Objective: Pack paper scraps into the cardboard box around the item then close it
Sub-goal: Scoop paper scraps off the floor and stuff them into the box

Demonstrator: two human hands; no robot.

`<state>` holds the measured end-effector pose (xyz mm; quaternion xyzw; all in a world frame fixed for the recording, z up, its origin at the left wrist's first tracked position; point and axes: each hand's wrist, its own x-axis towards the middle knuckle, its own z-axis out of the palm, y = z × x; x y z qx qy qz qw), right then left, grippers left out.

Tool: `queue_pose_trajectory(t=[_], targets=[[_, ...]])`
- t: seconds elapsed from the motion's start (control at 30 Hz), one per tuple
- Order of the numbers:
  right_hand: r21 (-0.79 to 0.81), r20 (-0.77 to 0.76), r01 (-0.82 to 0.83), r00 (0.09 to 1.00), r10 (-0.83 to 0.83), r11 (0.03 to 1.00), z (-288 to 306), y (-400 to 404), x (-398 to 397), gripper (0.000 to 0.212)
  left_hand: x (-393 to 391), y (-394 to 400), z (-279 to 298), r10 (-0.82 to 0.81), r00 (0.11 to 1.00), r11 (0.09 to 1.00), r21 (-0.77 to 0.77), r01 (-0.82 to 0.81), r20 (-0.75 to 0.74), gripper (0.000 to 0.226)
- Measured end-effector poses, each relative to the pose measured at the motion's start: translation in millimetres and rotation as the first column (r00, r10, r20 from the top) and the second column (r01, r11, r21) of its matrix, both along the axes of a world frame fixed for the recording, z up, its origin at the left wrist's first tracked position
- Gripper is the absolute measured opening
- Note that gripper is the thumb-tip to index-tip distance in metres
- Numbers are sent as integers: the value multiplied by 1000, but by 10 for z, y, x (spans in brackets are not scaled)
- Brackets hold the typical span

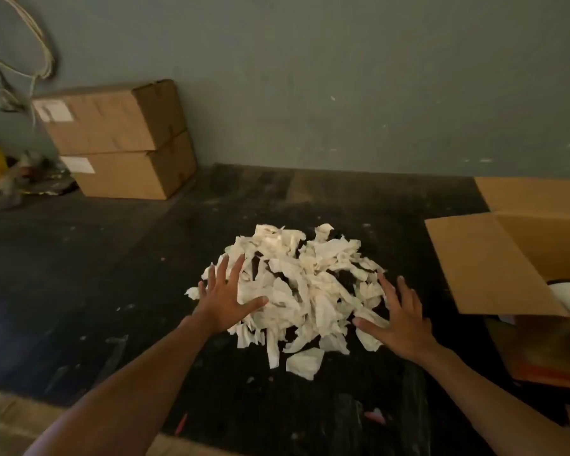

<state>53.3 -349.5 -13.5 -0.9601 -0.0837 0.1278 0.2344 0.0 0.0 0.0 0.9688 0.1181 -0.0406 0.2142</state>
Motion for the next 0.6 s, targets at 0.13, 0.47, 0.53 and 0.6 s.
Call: queue_pose_trajectory(t=[0.13,0.47,0.53,0.6], targets=[[-54,-31,-23,999,21,998,-254,30,-35,129,-146,86,-330,33,996,999,34,-30,-88,134],[-214,-31,-186,983,184,959,-358,660,807,144,624,295,-632,-104,990,993,41,108,-95,144],[-251,-25,-225,974,227,941,-331,833,1044,145,849,291,-611,-164,981,981,89,173,-107,144],[-313,-21,-284,956,292,907,-343,1004,1257,145,1062,294,-617,-259,957,947,161,278,-128,143]])
